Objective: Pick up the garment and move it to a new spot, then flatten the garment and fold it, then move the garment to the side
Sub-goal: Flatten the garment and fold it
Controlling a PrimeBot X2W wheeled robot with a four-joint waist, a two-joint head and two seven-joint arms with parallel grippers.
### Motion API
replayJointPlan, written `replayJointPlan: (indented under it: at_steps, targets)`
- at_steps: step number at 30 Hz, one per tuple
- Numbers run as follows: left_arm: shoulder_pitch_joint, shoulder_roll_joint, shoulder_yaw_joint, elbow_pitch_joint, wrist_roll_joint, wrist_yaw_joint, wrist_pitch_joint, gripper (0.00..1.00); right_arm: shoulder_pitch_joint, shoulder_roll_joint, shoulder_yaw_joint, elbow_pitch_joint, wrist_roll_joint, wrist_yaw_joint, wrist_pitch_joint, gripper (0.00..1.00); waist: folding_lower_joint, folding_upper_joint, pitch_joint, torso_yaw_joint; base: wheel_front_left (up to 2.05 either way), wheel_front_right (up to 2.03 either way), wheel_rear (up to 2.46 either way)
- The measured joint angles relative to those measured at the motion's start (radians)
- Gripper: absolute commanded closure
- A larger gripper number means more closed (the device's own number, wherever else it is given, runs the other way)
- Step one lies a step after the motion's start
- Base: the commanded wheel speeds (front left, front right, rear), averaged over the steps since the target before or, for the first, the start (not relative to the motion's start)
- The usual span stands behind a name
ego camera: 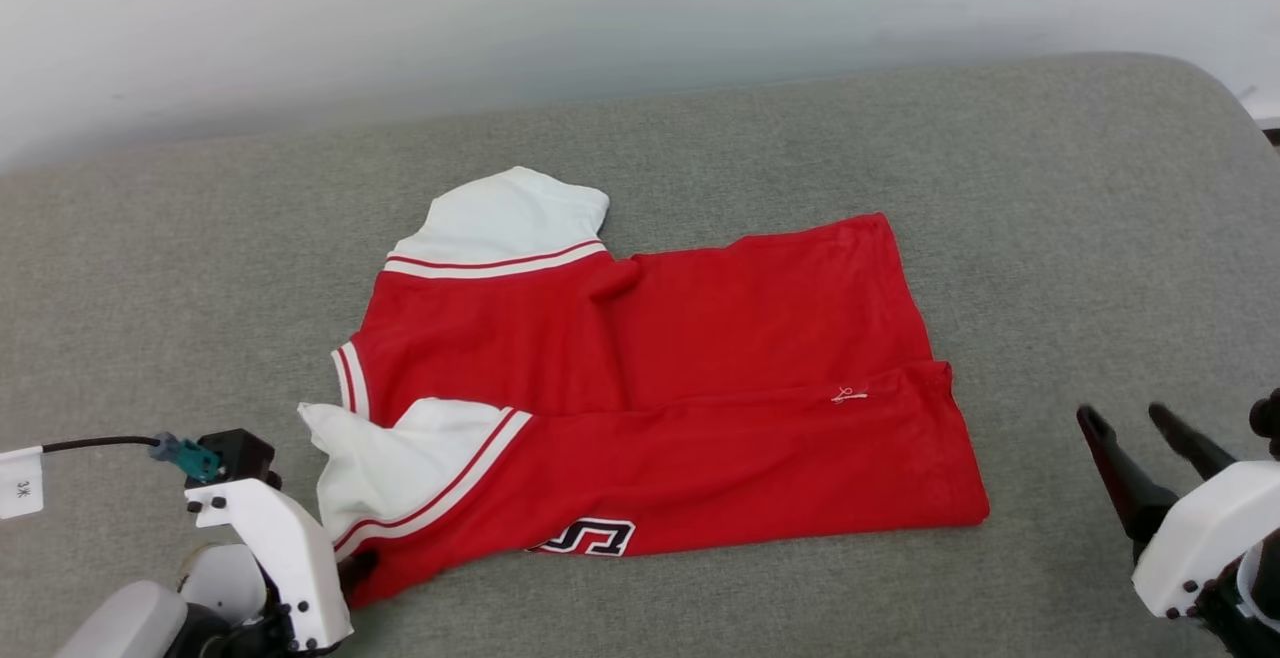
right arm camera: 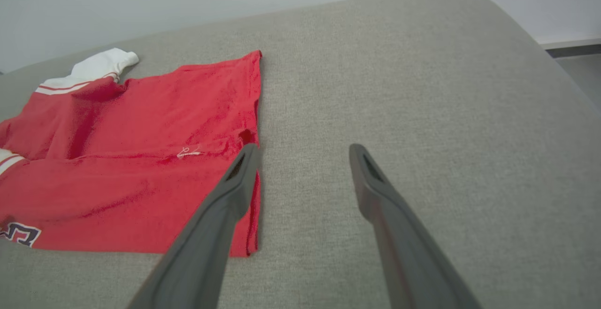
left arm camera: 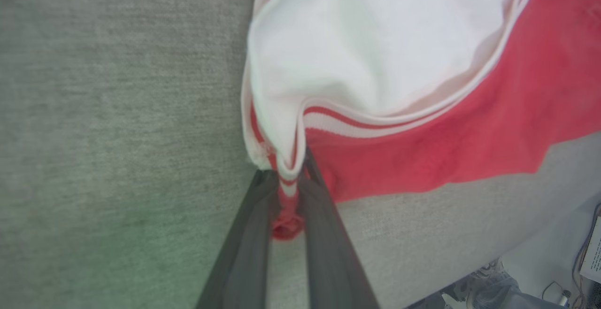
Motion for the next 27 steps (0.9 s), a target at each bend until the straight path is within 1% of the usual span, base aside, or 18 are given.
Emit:
replayJointPlan:
  at_steps: [3, 6, 8, 13, 17, 22, 23, 24, 25, 27]
  targets:
    - [0.003, -0.012, 0.005, -0.021, 0.000, 0.005, -0.021, 1.00, -0.002, -0.017, -0.009, 0.036, 0.030, 0.000, 0.150, 0.00, 0.0000, 0.0000, -0.008, 0.016, 0.00, 0.00, 0.00]
    - [0.003, -0.020, 0.007, -0.041, 0.000, 0.005, -0.029, 1.00, -0.023, -0.013, -0.008, 0.092, 0.063, 0.000, 0.292, 0.00, 0.0000, 0.0000, -0.008, 0.034, 0.00, 0.00, 0.00]
    - [0.003, -0.019, 0.009, -0.058, 0.000, 0.005, -0.034, 1.00, -0.046, -0.003, 0.001, 0.125, 0.075, 0.000, 0.345, 0.00, 0.0000, 0.0000, -0.005, 0.045, 0.00, 0.00, 0.00]
    - [-0.006, -0.005, 0.021, -0.118, 0.016, 0.014, -0.051, 1.00, -0.122, 0.024, 0.030, 0.220, 0.085, 0.000, 0.392, 0.00, 0.0001, 0.0000, 0.021, 0.077, 0.00, 0.00, 0.00]
    - [-0.029, 0.007, 0.025, -0.161, 0.034, 0.024, -0.052, 1.00, -0.186, 0.033, 0.063, 0.298, 0.092, 0.000, 0.401, 0.00, 0.0001, 0.0000, 0.053, 0.098, 0.00, 0.00, 0.00]
    - [-0.056, 0.012, 0.018, -0.180, 0.049, 0.026, -0.042, 1.00, -0.235, 0.020, 0.098, 0.365, 0.093, 0.000, 0.398, 0.00, 0.0001, 0.0000, 0.081, 0.117, 0.00, 0.00, 0.00]
    - [-0.063, 0.012, 0.018, -0.180, 0.053, 0.027, -0.041, 1.00, -0.244, 0.019, 0.106, 0.377, 0.099, 0.000, 0.399, 0.31, 0.0001, 0.0000, 0.086, 0.120, 0.00, 0.00, 0.00]
    - [-0.066, 0.013, 0.018, -0.182, 0.053, 0.027, -0.041, 1.00, -0.251, 0.016, 0.113, 0.389, 0.105, 0.000, 0.400, 0.73, 0.0001, 0.0000, 0.090, 0.122, 0.00, 0.00, 0.00]
    - [-0.066, 0.012, 0.019, -0.183, 0.054, 0.031, -0.041, 1.00, -0.258, 0.012, 0.119, 0.399, 0.113, 0.000, 0.400, 1.00, 0.0000, 0.0000, 0.092, 0.123, 0.00, 0.00, 0.00]
    - [-0.066, 0.013, 0.019, -0.185, 0.057, 0.033, -0.043, 1.00, -0.271, 0.006, 0.129, 0.416, 0.124, -0.001, 0.399, 1.00, 0.0001, 0.0000, 0.092, 0.121, 0.00, 0.00, 0.00]
